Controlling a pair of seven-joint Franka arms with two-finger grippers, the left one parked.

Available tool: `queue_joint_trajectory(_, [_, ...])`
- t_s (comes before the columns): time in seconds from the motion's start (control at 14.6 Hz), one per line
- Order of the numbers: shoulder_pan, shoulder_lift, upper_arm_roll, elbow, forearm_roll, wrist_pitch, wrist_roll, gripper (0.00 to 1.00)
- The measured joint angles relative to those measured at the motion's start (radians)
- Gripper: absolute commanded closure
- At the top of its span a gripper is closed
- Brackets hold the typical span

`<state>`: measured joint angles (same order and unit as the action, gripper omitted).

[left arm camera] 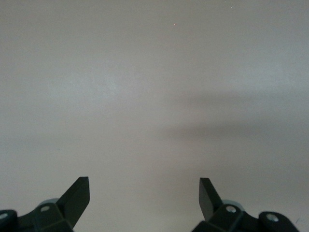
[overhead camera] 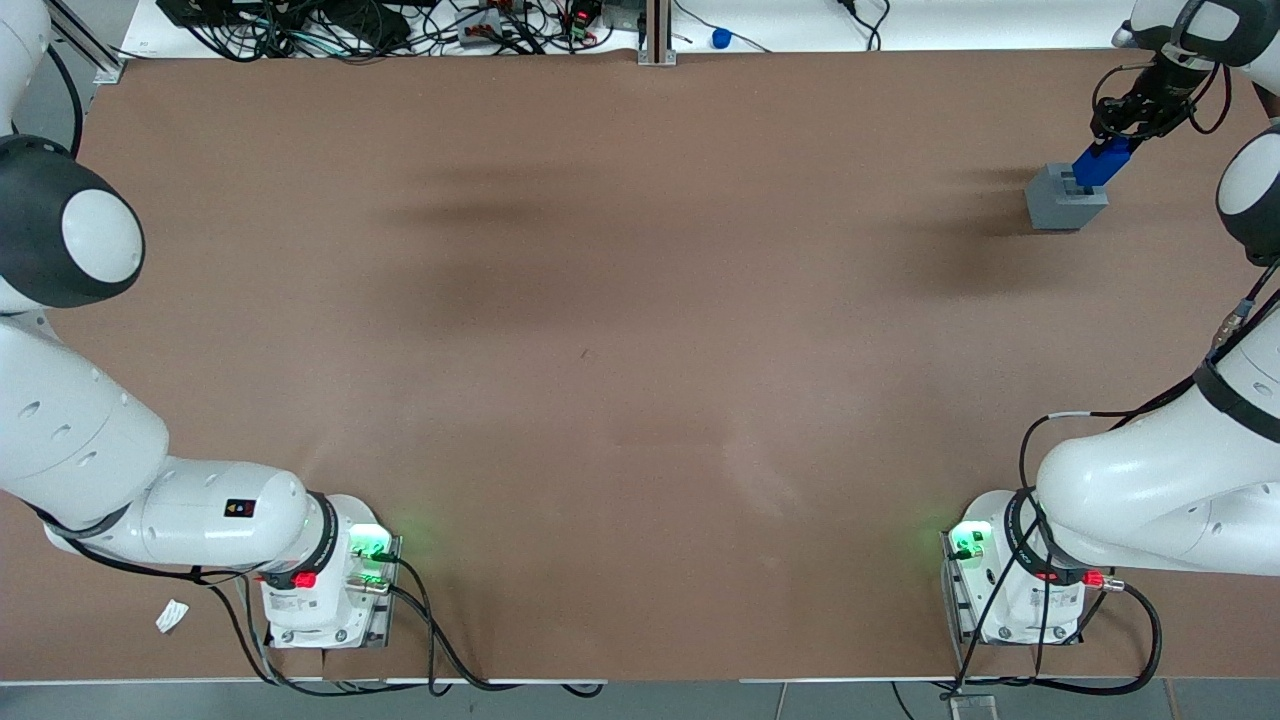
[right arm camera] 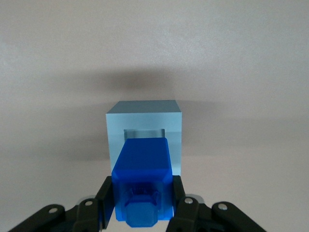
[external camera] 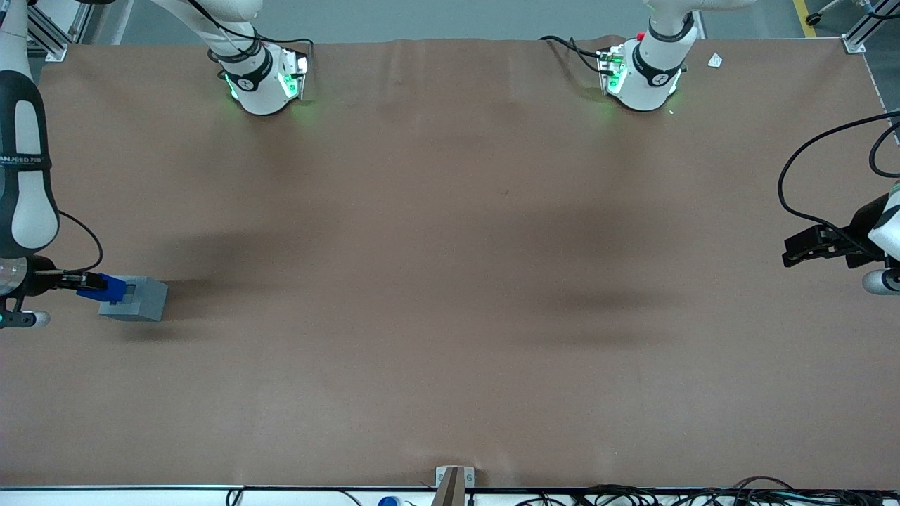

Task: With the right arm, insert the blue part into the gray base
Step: 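Lower the blue block into the gray base's square hole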

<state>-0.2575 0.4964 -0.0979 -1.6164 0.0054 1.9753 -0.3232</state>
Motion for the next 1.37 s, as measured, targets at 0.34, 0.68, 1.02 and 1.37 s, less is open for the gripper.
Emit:
queue_joint_trajectory(0.34, [0.0, 0.013, 0.001, 0.0, 0.0, 0.005, -0.004, 0.96])
queue_joint_trajectory(0.68, [0.0, 0.016, 0.002, 0.0, 0.0, 0.014, -0.006, 0.96])
queue_joint_trajectory(1.02, [0.0, 0.025, 0.004, 0.0, 0.0, 0.023, -0.007, 0.96])
queue_joint_trajectory(1.37, [0.0, 0.028, 0.006, 0.0, 0.0, 0.025, -0.007, 0.96])
